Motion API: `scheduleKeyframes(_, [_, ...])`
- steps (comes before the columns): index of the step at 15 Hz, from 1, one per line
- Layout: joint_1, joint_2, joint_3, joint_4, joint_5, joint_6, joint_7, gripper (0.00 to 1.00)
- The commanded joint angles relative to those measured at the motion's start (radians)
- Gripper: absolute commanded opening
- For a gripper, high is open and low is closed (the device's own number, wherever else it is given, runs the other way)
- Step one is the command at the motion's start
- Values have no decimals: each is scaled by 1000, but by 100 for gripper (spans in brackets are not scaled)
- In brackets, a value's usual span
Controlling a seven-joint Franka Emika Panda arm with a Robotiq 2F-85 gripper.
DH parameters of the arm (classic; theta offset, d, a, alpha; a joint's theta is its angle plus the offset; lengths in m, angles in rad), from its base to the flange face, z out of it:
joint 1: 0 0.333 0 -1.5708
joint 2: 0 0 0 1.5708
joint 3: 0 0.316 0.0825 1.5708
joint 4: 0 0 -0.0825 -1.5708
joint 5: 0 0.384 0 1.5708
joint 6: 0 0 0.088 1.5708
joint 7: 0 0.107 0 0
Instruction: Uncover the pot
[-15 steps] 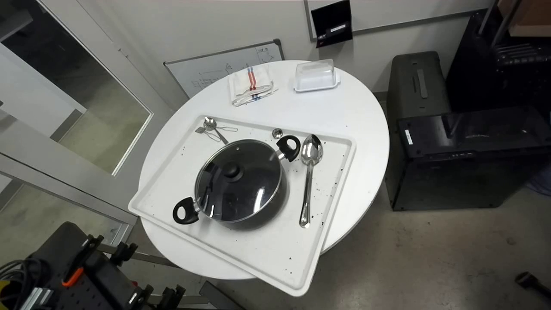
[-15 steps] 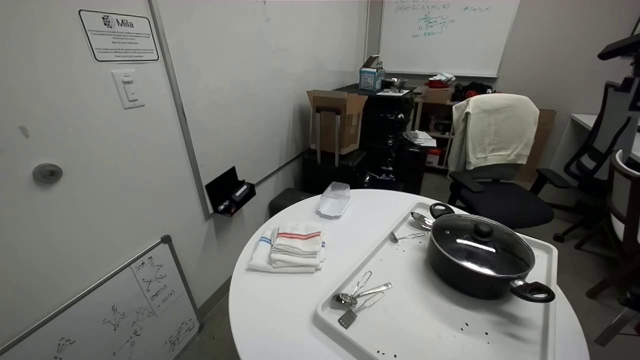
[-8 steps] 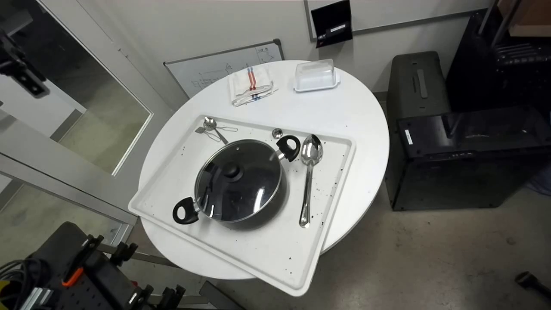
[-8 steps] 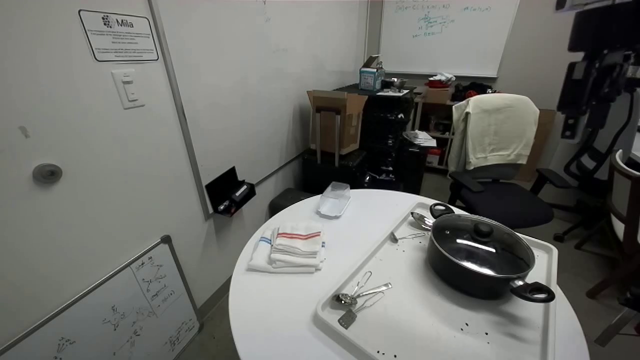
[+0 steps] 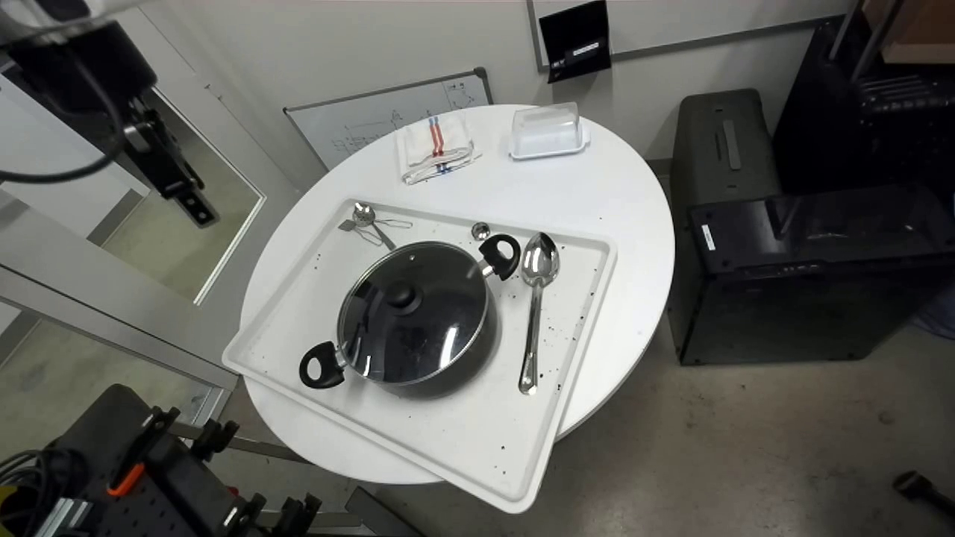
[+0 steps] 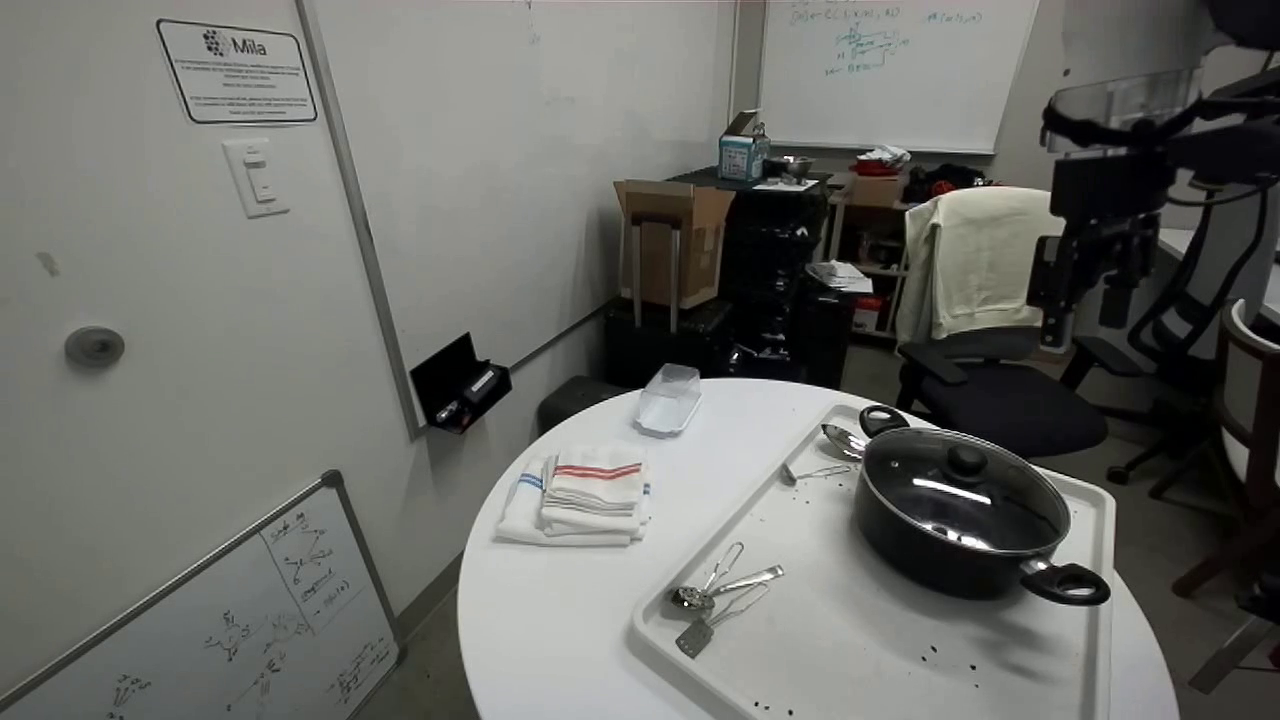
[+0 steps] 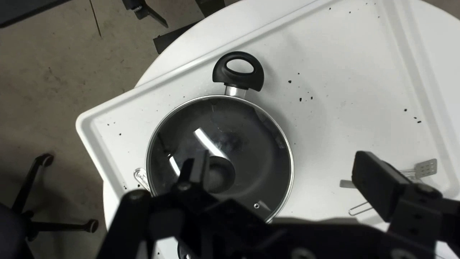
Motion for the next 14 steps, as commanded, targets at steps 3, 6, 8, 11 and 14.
scheduleKeyframes(3, [-7,164,-58,26,-16,134,-38,100])
scheduleKeyframes(6, [-6,231,-85,28,-33,197,-36,100])
scheduleKeyframes(8, [-6,275,-104,30,-47,245,-33,100])
scheduleKeyframes(11, [-4,347,-136,37,-58,334,-17,100])
scheduleKeyframes(14, [-3,410,-163,51,-47,402,-18,100])
